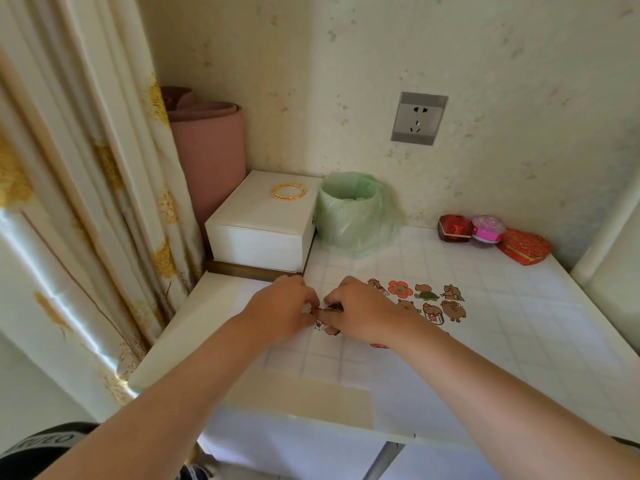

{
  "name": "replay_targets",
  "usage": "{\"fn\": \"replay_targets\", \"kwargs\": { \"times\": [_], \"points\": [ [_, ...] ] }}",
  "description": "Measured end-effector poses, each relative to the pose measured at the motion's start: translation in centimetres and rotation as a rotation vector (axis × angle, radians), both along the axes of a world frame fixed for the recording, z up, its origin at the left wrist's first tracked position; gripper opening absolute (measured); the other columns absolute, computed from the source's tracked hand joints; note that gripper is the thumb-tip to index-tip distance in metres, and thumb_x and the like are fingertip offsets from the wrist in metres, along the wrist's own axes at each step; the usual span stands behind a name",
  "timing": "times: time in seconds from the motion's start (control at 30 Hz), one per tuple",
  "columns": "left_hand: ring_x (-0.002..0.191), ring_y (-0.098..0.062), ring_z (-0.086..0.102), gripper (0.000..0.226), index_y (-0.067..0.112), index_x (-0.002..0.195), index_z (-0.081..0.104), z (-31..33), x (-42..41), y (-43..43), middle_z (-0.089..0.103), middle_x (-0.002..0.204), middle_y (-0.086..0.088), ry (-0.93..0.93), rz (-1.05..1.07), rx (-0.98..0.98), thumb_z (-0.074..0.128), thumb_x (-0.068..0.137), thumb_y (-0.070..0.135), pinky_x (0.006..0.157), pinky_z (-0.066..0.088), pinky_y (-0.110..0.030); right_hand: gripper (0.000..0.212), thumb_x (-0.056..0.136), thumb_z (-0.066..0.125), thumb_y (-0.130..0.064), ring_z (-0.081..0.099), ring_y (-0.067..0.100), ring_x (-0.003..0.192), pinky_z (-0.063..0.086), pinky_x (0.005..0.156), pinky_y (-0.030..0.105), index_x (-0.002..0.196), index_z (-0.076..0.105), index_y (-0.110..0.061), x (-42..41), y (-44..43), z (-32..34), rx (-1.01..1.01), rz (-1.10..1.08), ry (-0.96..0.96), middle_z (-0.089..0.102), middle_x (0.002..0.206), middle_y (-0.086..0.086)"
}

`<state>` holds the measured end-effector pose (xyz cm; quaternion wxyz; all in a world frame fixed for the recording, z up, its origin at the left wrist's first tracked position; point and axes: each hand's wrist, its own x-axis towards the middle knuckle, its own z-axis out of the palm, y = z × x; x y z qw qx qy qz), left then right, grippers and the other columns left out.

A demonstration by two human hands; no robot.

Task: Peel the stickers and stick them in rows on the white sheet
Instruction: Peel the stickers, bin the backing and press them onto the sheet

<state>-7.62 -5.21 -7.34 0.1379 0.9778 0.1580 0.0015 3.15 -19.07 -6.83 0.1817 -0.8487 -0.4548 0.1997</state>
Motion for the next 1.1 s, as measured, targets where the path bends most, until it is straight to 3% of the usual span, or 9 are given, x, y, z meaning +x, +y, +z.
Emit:
{"fn": "replay_targets", "kwargs": {
  "times": [0.13,0.3,0.47,0.53,0.6,0.7,0.9,1.0,1.1],
  "points": [
    [0.114,-0.012,0.044,0.029,0.033,0.121,0.065,-0.6,-0.2,0.0,0.054,0.113,0.008,-0.05,0.012,0.009,0.058,0.094,0.044,0.084,0.043,-0.027,0.023,0.083,0.075,-0.034,0.058,0.02,0.092,0.056,0.081,0.044,0.104,0.073,-0.024,-0.1,-0.3,0.6,-0.007,0.012,-0.006,0.049,0.106,-0.001],
    [0.114,-0.012,0.043,0.034,0.035,0.126,0.063,-0.9,-0.4,0.0,0.055,0.116,0.009,-0.04,0.009,-0.03,0.058,0.094,0.046,0.091,0.046,-0.032,0.028,0.076,0.08,-0.022,0.063,0.012,0.091,0.057,0.081,0.038,0.101,0.068,-0.026,0.1,-0.7,0.4,0.064,-0.062,0.083,0.061,0.099,-0.011],
    [0.075,-0.006,0.055,0.014,0.031,0.087,0.069,-0.1,-0.3,-0.6,0.062,0.083,0.015,-0.223,0.166,-0.437,0.069,0.087,0.045,0.066,0.042,-0.02,0.038,0.079,0.077,-0.013,0.059,0.001,0.076,0.046,0.062,0.017,0.112,0.062,-0.025,0.3,-0.9,0.9,0.162,-0.133,0.175,0.064,0.089,-0.012],
    [0.065,-0.006,0.051,0.012,0.025,0.085,0.068,0.7,-0.1,-0.7,0.058,0.072,0.012,-0.256,0.2,-0.535,0.071,0.087,0.036,0.059,0.037,-0.02,0.028,0.082,0.077,-0.019,0.062,0.007,0.073,0.048,0.063,0.021,0.108,0.066,-0.024,0.4,-1.0,1.6,0.212,-0.159,0.204,0.067,0.088,-0.007],
    [0.064,-0.009,0.051,0.009,0.021,0.086,0.069,1.6,0.2,-0.9,0.061,0.073,0.004,-0.29,0.242,-0.634,0.071,0.087,0.029,0.062,0.041,-0.023,0.015,0.087,0.074,-0.03,0.061,0.013,0.06,0.046,0.054,0.024,0.096,0.071,-0.018,0.5,-1.3,2.6,0.272,-0.188,0.301,0.071,0.077,-0.002],
    [0.067,-0.014,0.054,0.009,0.016,0.085,0.07,3.2,0.8,-1.5,0.065,0.076,-0.001,-0.348,0.301,-0.731,0.068,0.087,0.024,0.069,0.045,-0.03,0.024,0.087,0.075,-0.038,0.06,0.013,0.054,0.035,0.046,0.021,0.089,0.076,-0.015,0.8,-2.0,4.0,0.355,-0.267,0.475,0.076,0.081,-0.002],
    [0.069,-0.013,0.057,0.009,0.017,0.089,0.073,5.3,2.4,-4.0,0.065,0.078,0.005,-0.477,0.414,-1.056,0.067,0.09,0.023,0.069,0.053,-0.026,0.005,0.087,0.075,-0.017,0.058,0.015,0.051,0.036,0.05,0.026,0.087,0.077,-0.012,1.4,-3.9,5.2,0.446,-0.369,0.552,0.074,0.074,-0.001],
    [0.079,-0.011,0.066,0.013,0.018,0.089,0.074,5.5,3.3,-4.9,0.074,0.084,0.007,-0.531,0.359,-1.005,0.066,0.092,0.027,0.08,0.055,-0.031,0.007,0.087,0.075,-0.02,0.062,0.015,0.056,0.036,0.043,0.02,0.09,0.078,-0.014,1.5,-4.6,5.6,0.451,-0.385,0.551,0.077,0.085,0.002],
    [0.072,-0.014,0.072,0.012,0.02,0.087,0.073,5.6,4.0,-5.5,0.075,0.079,0.006,-0.544,0.251,-0.832,0.064,0.093,0.025,0.079,0.057,-0.035,0.013,0.087,0.074,-0.032,0.063,0.015,0.06,0.038,0.042,0.018,0.088,0.079,-0.019,2.2,-5.2,5.9,0.503,-0.396,0.497,0.077,0.087,0.001]
  ]
}}
